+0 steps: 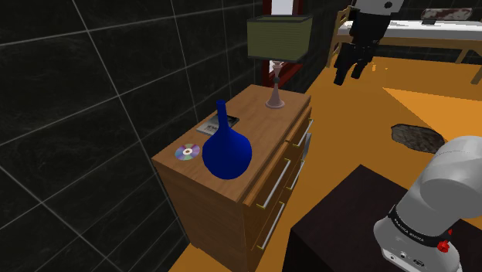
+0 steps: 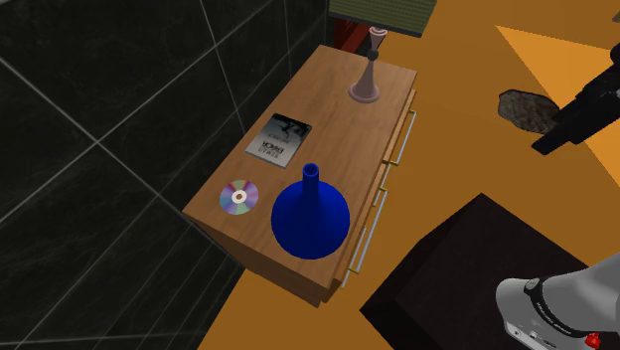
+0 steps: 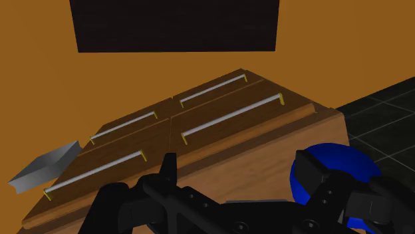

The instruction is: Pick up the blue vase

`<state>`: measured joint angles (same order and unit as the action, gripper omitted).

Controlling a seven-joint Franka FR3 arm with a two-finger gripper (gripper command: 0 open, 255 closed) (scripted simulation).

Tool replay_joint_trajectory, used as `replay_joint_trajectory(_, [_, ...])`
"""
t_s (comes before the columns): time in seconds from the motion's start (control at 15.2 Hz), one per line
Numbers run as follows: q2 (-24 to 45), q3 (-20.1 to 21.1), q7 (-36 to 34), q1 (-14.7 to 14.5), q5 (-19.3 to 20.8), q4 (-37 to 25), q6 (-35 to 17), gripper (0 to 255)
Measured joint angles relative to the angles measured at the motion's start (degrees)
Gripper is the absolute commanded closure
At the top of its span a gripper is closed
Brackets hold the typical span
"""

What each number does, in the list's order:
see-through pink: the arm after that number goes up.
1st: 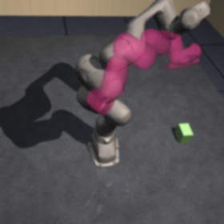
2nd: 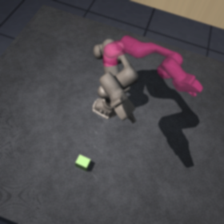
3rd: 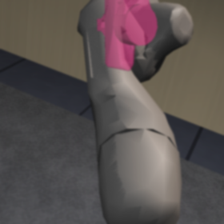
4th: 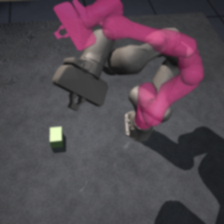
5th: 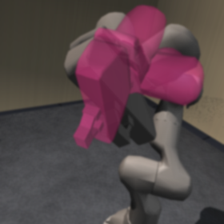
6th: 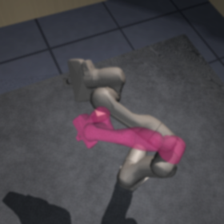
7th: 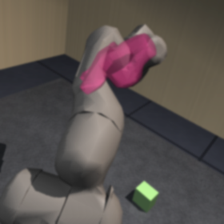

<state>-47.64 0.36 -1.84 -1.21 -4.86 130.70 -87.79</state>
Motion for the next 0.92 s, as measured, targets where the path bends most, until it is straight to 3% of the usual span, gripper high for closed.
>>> replay_joint_trajectory(0.46, [9.3, 5.2, -4.8, -1.3, -2.0, -6.3, -1.4, 0])
replay_joint_trajectory(0.92, [24.3, 12.0, -11.8, -2.4, -2.5, -18.7, -1.5, 0])
